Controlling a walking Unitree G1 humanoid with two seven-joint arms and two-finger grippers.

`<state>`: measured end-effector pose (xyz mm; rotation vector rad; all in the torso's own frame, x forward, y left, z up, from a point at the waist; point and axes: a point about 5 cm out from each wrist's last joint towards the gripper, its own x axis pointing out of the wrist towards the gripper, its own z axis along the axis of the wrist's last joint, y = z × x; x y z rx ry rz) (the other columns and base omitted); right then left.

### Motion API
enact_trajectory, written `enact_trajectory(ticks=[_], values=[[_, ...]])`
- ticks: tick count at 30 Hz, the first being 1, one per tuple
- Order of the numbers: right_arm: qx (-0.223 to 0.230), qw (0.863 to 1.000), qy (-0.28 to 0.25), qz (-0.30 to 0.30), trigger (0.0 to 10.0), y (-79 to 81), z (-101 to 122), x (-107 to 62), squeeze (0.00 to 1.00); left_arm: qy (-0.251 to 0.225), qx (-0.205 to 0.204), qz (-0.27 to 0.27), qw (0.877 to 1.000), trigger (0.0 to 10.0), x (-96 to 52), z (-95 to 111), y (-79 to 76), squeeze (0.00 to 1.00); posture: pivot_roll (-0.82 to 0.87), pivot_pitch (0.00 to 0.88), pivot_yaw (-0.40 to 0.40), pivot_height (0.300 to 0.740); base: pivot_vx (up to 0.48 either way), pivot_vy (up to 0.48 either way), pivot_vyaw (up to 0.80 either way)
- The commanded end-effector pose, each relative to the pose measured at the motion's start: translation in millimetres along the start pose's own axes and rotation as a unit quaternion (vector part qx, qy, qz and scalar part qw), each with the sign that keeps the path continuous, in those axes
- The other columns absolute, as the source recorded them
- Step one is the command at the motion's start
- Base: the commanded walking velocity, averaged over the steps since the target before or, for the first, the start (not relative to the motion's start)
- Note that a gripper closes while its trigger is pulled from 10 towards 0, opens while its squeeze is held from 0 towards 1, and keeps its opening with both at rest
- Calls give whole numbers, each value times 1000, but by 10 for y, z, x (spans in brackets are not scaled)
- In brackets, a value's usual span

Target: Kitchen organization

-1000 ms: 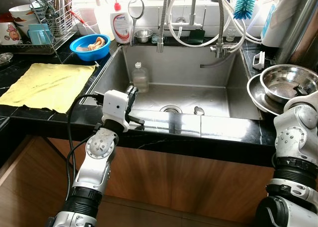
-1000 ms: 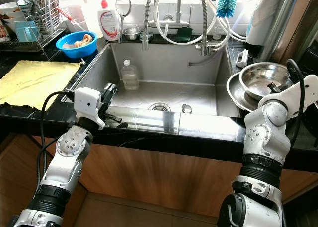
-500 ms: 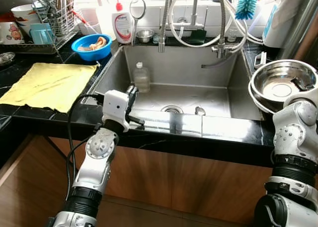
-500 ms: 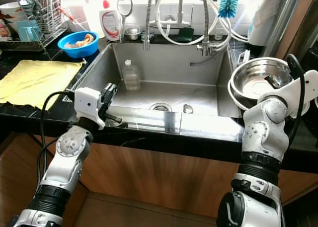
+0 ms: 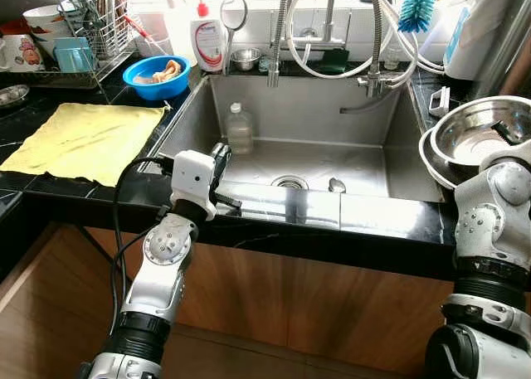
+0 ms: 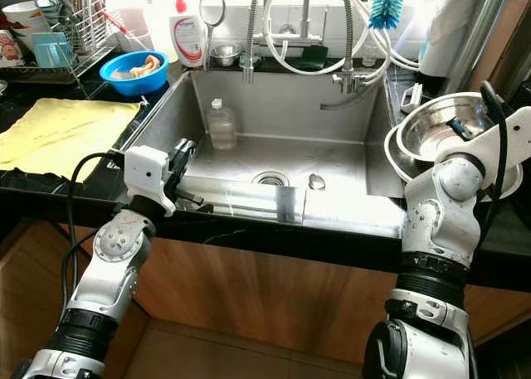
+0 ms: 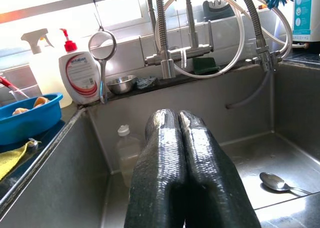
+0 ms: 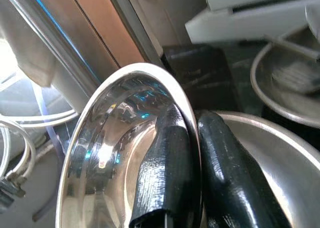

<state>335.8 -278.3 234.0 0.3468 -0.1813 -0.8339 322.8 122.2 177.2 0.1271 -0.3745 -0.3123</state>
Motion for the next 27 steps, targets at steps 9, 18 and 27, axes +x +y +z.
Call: enact_trajectory(ticks=[9, 18, 27], values=[[-9, 983, -104, 152, 10000, 511, 413, -148, 0, -4, 9, 10, 1000, 10000, 10, 21, 49, 0, -10, 0, 51, 740, 0, 0, 0], [-84, 907, -29, 412, 10000, 1085, 66, -455, 0, -2, 10, 13, 1000, 10000, 5, 14, 53, 0, -7, 0, 46, 740, 0, 0, 0], [-159, 878, -10, 452, 10000, 1162, -194, -466, 0, 1, 11, 15, 1000, 10000, -3, 7, 65, 0, -6, 0, 45, 740, 0, 0, 0]])
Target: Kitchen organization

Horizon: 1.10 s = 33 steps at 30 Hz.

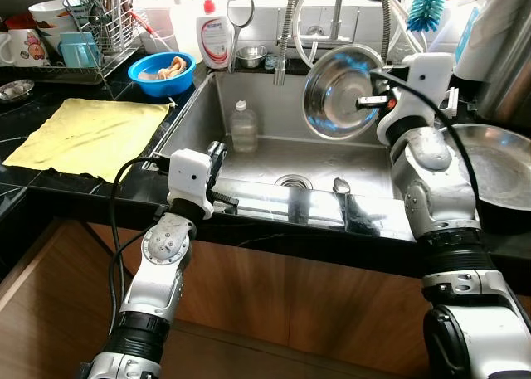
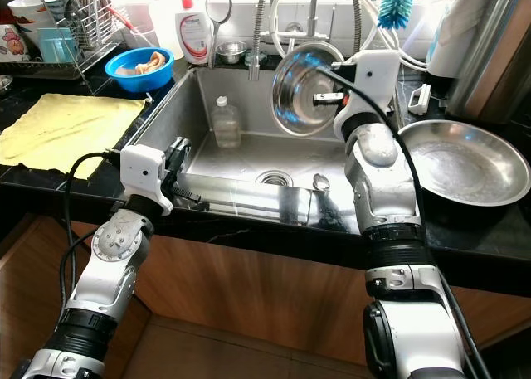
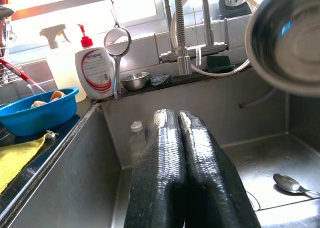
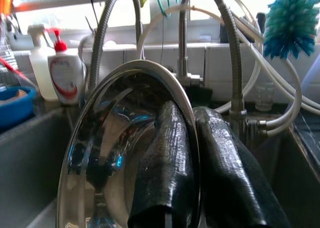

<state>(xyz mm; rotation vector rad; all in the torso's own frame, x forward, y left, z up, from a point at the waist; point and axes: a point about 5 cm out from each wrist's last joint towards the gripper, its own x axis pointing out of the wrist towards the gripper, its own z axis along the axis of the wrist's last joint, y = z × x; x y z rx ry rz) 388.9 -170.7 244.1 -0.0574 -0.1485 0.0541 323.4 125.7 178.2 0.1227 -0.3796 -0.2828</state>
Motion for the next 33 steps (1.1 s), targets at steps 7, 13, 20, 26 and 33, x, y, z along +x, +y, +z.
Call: enact_trajectory(ticks=[7, 13, 20, 26, 33], values=[[-57, 996, 44, 51, 10000, 68, -168, 105, 0, 5, 9, -1, 1000, 10000, -5, -5, 30, 0, -6, 0, 46, 740, 0, 0, 0], [-72, 993, 72, 52, 10000, 37, -366, 101, 0, 6, 8, -2, 1000, 10000, -16, -10, 19, 0, -3, 0, 47, 740, 0, 0, 0], [-75, 993, 81, 50, 10000, -2, -467, 79, 0, 8, 7, -6, 1000, 10000, -20, -12, 9, 0, -3, 0, 50, 740, 0, 0, 0], [-74, 992, 86, 50, 10000, -6, -522, 66, 0, 8, 7, -8, 1000, 10000, -21, -11, 5, 0, -3, 0, 51, 740, 0, 0, 0], [-77, 992, 88, 45, 10000, -15, -557, 47, 675, 9, 7, -12, 1000, 10000, -26, -16, -1, 0, 1, 0, 51, 740, 0, 0, 0]])
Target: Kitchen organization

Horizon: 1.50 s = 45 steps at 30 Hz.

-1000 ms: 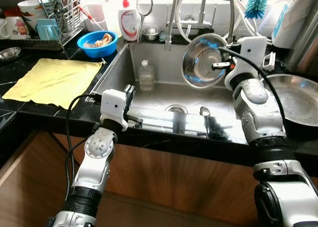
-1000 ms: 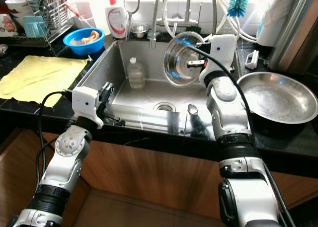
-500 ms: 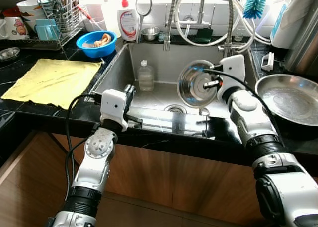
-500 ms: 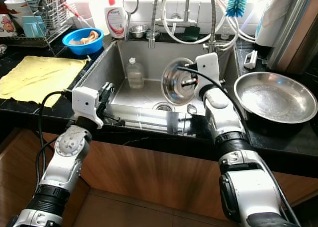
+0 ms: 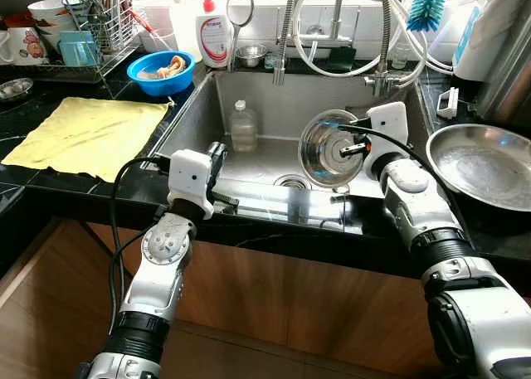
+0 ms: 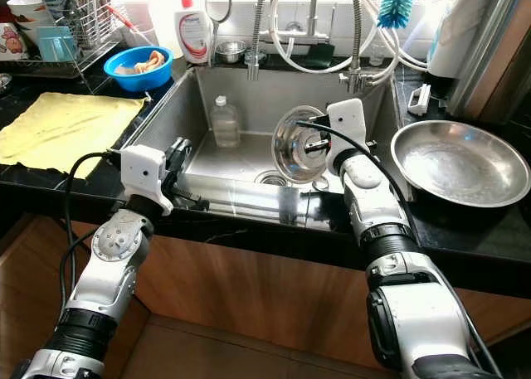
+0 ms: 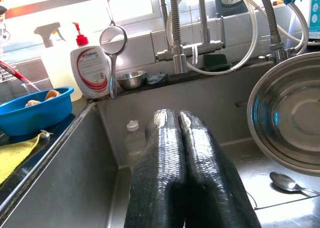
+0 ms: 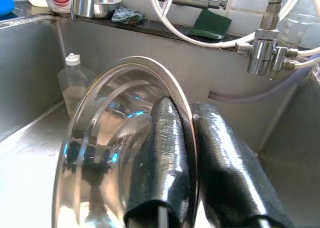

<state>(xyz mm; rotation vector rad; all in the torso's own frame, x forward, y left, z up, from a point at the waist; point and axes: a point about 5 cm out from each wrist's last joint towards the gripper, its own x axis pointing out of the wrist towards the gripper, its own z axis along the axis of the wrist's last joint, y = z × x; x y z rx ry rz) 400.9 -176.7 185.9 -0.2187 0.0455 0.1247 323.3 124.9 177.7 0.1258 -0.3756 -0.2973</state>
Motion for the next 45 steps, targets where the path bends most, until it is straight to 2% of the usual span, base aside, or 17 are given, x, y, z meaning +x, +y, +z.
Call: enact_trajectory(ticks=[1, 23, 33, 35, 36, 41, 42, 43, 45], values=[[-2, 1000, -10, 1, 10000, 10, 41, 10, 1000, 7, 7, -5, 1000, 10000, -25, -11, 9, 0, 2, 0, 52, 740, 0, 0, 0], [1, 1000, -17, 6, 10000, 49, 57, 15, 1000, 10, 7, -8, 1000, 10000, -25, -15, 3, 0, 1, 0, 53, 740, 0, 0, 0], [86, 996, -20, 5, 10000, 51, 82, 26, 1000, 13, 9, -7, 1000, 10000, -27, -21, 7, 0, 4, 0, 52, 740, 0, 0, 0], [121, 992, -20, 8, 10000, 61, 90, 34, 1000, 14, 9, -7, 1000, 10000, -28, -23, 9, 0, 3, 0, 52, 740, 0, 0, 0], [156, 988, -18, 8, 10000, 65, 93, 39, 1000, 14, 9, -7, 1000, 10000, -27, -24, 10, 0, 4, 0, 51, 740, 0, 0, 0], [205, 979, -6, 4, 10000, 60, 70, 44, 1000, 15, 9, -5, 1000, 10000, -27, -24, 12, 0, 4, 0, 51, 740, 0, 0, 0], [209, 978, -6, 5, 10000, 59, 71, 44, 949, 15, 9, -5, 1000, 10000, -27, -25, 12, 0, 4, 0, 51, 740, 0, 0, 0], [202, 979, -4, 4, 10000, 52, 75, 43, 0, 15, 9, -5, 1000, 10000, -28, -26, 13, 0, 4, 0, 51, 740, 0, 0, 0], [202, 979, -3, 5, 10000, 53, 80, 44, 0, 15, 9, -5, 1000, 10000, -28, -26, 13, 0, 4, 0, 52, 740, 0, 0, 0]])
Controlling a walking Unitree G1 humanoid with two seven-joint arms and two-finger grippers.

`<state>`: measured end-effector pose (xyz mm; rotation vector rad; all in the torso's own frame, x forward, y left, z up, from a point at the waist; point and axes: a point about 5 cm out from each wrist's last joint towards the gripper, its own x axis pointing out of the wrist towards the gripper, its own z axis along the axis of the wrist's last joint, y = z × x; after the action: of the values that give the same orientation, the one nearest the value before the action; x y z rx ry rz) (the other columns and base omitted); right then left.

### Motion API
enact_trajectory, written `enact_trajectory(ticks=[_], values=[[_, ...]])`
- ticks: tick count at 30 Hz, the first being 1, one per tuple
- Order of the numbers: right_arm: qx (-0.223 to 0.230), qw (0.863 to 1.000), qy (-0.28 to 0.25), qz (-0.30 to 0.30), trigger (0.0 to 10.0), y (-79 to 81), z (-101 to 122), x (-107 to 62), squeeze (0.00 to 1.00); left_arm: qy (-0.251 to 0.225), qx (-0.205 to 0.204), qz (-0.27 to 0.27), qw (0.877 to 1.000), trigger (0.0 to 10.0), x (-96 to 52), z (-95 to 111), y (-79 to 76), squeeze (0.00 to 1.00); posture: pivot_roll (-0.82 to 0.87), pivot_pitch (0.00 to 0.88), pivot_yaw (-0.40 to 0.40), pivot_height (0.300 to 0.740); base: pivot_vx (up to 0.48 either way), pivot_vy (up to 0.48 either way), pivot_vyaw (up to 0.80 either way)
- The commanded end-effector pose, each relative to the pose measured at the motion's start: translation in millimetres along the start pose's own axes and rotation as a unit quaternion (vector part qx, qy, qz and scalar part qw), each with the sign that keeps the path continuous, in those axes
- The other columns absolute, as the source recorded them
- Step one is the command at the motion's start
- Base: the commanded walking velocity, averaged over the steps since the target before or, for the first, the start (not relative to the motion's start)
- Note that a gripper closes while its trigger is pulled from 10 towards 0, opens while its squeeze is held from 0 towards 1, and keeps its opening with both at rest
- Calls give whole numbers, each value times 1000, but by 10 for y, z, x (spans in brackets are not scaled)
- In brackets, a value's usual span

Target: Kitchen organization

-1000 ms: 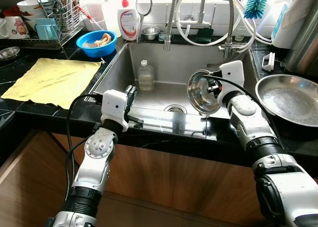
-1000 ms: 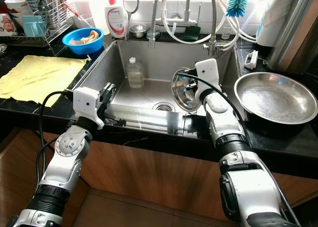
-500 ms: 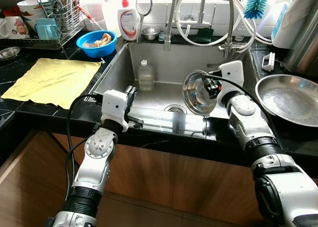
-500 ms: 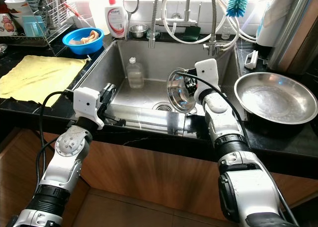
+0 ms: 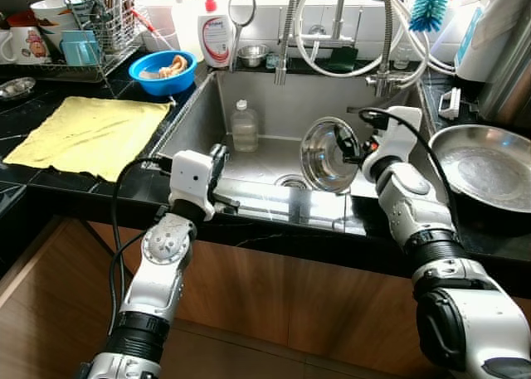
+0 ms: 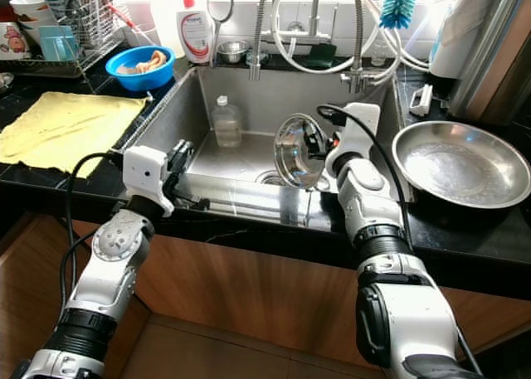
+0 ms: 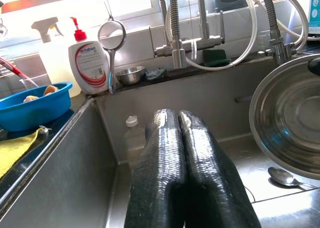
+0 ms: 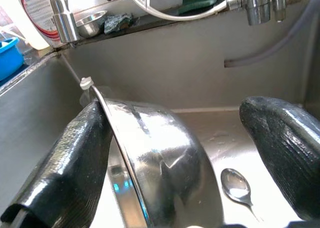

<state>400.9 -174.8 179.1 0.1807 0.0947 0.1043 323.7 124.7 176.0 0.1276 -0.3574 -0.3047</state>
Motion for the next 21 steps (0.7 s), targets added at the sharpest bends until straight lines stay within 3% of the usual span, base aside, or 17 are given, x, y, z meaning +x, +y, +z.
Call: enact_trajectory(ticks=[1, 2, 4, 7, 13, 17, 21], values=[[7, 1000, -14, 13, 10000, 80, 126, 35, 0, 7, 11, -1, 1000, 10000, -26, -9, 17, 0, 4, 0, 52, 740, 0, 0, 0], [47, 999, -15, 15, 10000, 89, 132, 38, 0, 7, 10, -1, 1000, 10000, -27, -9, 14, 0, 3, 0, 50, 740, 0, 0, 0], [65, 998, -15, 16, 10000, 93, 134, 40, 0, 7, 10, -1, 1000, 10000, -27, -10, 14, 0, 5, 0, 50, 740, 0, 0, 0], [140, 990, -12, 19, 10000, 104, 148, 51, 0, 7, 11, 0, 1000, 10000, -29, -11, 16, 0, 7, 0, 50, 740, 0, 0, 0], [176, 984, -12, 33, 10000, 155, 179, 58, 0, 8, 12, 0, 1000, 10000, -30, -13, 19, 0, 7, 0, 51, 740, 0, 0, 0], [139, 990, -19, 24, 10000, 153, 217, 55, 0, 8, 13, 0, 1000, 10000, -26, -12, 20, 0, 6, 0, 52, 740, 0, 0, 0], [15, 999, -52, -7, 10000, 130, 337, 25, 0, 8, 13, 1, 1000, 10000, -25, -13, 19, 0, 6, 0, 50, 740, 0, 0, 0]])
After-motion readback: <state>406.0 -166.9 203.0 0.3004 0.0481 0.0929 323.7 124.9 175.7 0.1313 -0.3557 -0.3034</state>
